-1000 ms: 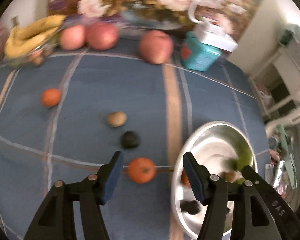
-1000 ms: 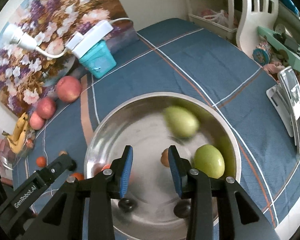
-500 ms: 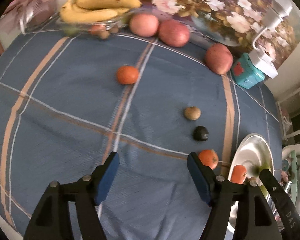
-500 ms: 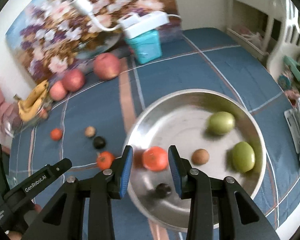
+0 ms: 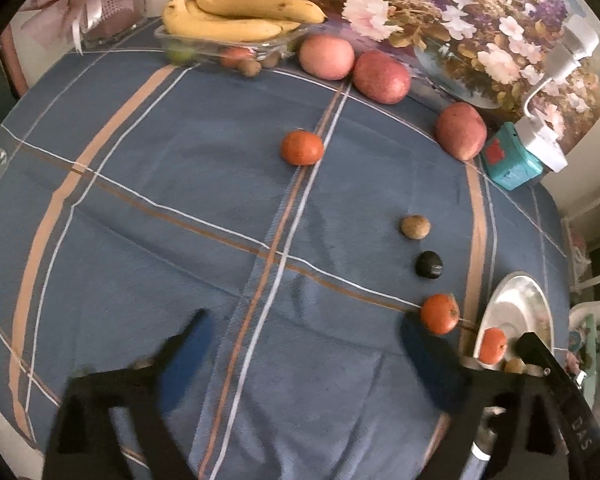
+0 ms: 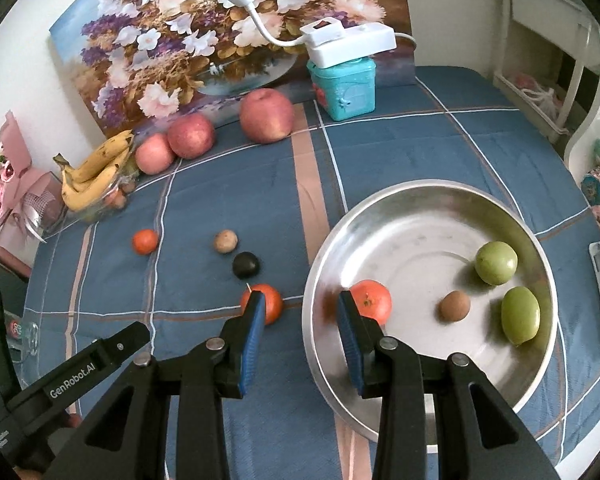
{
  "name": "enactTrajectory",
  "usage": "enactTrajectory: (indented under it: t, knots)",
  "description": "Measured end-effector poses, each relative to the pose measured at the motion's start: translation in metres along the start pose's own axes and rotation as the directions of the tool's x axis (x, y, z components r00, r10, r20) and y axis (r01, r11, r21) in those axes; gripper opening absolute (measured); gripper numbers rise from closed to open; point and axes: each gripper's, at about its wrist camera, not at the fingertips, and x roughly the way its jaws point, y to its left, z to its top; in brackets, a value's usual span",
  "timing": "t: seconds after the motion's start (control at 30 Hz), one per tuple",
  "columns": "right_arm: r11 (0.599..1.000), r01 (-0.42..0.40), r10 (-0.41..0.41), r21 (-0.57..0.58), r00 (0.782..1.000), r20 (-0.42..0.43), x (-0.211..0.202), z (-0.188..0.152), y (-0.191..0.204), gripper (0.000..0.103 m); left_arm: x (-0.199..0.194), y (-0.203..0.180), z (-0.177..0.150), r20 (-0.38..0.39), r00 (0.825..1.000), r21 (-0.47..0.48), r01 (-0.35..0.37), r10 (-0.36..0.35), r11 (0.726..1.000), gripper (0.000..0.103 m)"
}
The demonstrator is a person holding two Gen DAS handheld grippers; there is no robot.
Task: Organize fruits
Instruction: 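Withdraw both open grippers from the plate toward the remaining fruits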
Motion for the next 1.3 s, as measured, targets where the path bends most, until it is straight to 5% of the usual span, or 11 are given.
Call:
enactTrajectory:
  t: [0.07, 0.13, 0.4, 0.5, 0.67, 1.17, 1.3]
  knots:
    - [1.000, 0.014, -0.014, -0.011, 1.000, -0.012, 0.004, 0.000, 0.000, 0.049, 0.002, -0.001, 0.000, 0.003, 1.000, 0.004, -0.018, 0.018, 1.000, 0.103]
    - [0.999, 0.031, -0.031, -0.019, 0.999, -0.018, 0.007, 0.000, 0.001, 0.078, 0.003, -0.001, 0.000, 0.003, 0.999, 0.006, -0.035, 0.035, 0.999, 0.103]
    - [0.997, 0.064, -0.065, -0.036, 0.998, -0.019, 0.014, -0.002, -0.003, 0.085, 0.008, 0.004, 0.001, 0.012, 0.996, -0.005, -0.090, 0.090, 0.996, 0.103]
    - [0.996, 0.085, -0.085, -0.016, 0.996, 0.003, 0.013, -0.001, -0.008, 0.102, 0.007, 0.008, 0.003, 0.026, 0.996, -0.016, -0.090, 0.091, 0.996, 0.103]
    - [0.997, 0.078, -0.078, 0.017, 0.997, 0.017, 0.015, 0.002, -0.016, 0.102, 0.002, 0.011, 0.009, 0.064, 0.992, 0.001, -0.113, 0.113, 0.994, 0.103]
    - [0.985, 0.123, -0.126, -0.119, 0.992, -0.022, 0.032, 0.000, 0.023, 0.102, 0.003, 0.019, 0.035, 0.085, 0.989, 0.057, -0.125, 0.120, 0.990, 0.103]
    - [0.990, 0.070, -0.072, -0.124, 0.997, -0.011, 0.033, 0.004, 0.034, 0.102, -0.003, 0.023, 0.050, 0.141, 0.982, 0.088, -0.141, 0.127, 0.986, 0.103]
